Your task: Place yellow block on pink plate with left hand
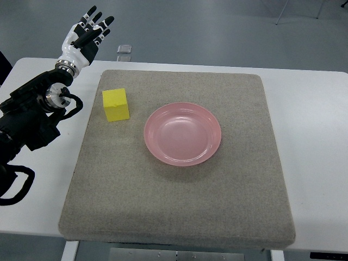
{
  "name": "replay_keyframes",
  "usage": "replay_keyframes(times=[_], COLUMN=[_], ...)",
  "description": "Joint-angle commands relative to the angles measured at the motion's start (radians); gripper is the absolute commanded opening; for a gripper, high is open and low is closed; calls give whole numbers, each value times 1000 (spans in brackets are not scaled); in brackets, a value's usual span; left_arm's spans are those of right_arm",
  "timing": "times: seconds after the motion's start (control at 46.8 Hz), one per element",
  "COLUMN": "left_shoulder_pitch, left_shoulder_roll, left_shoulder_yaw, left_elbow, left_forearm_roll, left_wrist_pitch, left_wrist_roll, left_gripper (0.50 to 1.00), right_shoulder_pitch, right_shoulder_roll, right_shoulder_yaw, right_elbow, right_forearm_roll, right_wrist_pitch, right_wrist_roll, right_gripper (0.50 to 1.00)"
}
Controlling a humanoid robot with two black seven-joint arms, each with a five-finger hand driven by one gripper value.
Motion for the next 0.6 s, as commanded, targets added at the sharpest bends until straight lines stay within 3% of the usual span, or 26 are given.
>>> replay_keyframes(times=[0.0, 0.128, 0.577], left_shoulder_pitch=[0, 0, 2], left_shoulder_roll=[0, 0, 6], left_shoulder_yaw=[-3, -6, -15], left_elbow=[0, 2, 0], left_forearm_roll=[2, 0, 3], left_wrist_pitch=[0, 6, 0], left_wrist_roll=[-3, -54, -54], left_gripper=[996, 994, 994], right_shoulder_pitch=[0, 0, 0], right_shoulder_roll=[0, 0, 0], right_shoulder_yaw=[0, 0, 0], right_elbow=[-1, 1, 1], right_forearm_roll=[0, 0, 0], right_wrist_pitch=[0, 0, 0], right_wrist_roll=[0, 0, 0], right_gripper=[924, 924, 924])
